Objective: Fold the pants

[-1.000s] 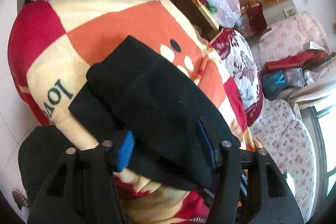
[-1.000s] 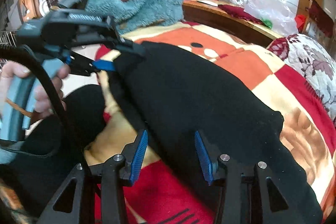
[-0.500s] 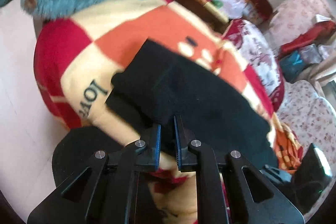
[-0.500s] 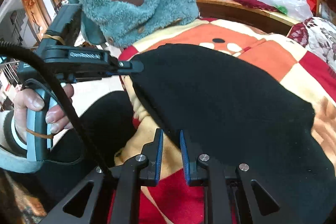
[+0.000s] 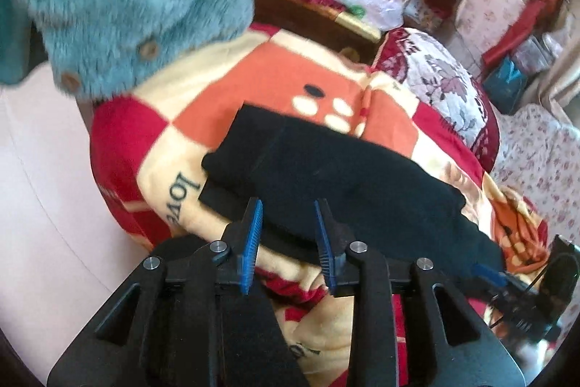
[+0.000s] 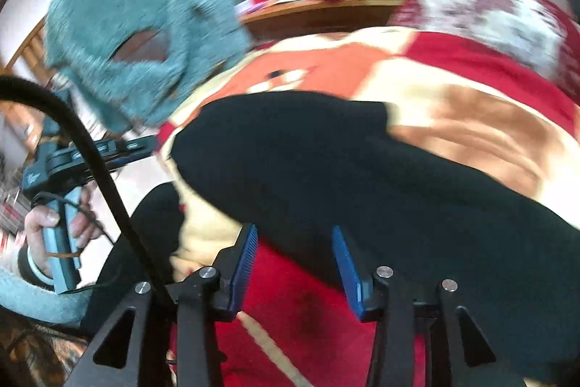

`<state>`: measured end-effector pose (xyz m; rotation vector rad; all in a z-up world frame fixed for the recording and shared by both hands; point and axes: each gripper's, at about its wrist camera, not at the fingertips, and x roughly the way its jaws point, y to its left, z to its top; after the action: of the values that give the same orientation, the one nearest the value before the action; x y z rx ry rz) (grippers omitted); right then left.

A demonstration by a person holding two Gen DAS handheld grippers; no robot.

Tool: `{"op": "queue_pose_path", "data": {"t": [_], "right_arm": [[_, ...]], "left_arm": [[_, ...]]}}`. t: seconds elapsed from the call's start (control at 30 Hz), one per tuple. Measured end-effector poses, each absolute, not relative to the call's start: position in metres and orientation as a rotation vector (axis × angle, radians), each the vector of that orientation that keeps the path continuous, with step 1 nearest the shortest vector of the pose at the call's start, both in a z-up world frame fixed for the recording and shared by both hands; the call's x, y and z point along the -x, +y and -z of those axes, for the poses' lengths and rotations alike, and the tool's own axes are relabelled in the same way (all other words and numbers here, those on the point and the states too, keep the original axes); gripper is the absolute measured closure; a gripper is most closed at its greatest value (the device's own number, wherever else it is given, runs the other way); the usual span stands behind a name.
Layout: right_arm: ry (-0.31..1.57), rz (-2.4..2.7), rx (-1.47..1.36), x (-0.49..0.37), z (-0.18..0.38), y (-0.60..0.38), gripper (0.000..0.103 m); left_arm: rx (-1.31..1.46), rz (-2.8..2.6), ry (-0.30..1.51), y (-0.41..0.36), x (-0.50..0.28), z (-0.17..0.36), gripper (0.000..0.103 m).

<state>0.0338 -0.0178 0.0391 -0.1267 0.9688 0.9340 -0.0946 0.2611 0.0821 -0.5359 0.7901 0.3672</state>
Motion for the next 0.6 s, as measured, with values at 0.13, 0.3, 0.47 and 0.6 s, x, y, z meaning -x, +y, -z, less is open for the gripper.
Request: {"op": "queue_pose_path", "data": {"t": [0.13, 0.3, 0.47, 0.6], "right_arm": [[0.958, -0.738, 0.063, -0.045, -0.049, -0.089, 0.060], [0.966, -0.462, -0.052, -0.062, -0.056, -0.178, 0.056], [1.015, -0.264, -0.152, -0.077, -0.048, -0.238, 0.054], [1.023, -0.258, -0.162, -0.087, -0.043, -0.242, 0.054]], "left_arm": [[0.463, -0.305, 0.761, 0.238, 0.084, -0.097, 0.072], [0.399, -0.150, 0.792, 0.196, 0.050, -0.102, 0.059], [0.287, 0.013, 0.850, 0.140, 0.005, -0.096, 0.059], [0.224, 0.117, 0.897, 0.098, -0.030, -0.085, 0.059]]}}
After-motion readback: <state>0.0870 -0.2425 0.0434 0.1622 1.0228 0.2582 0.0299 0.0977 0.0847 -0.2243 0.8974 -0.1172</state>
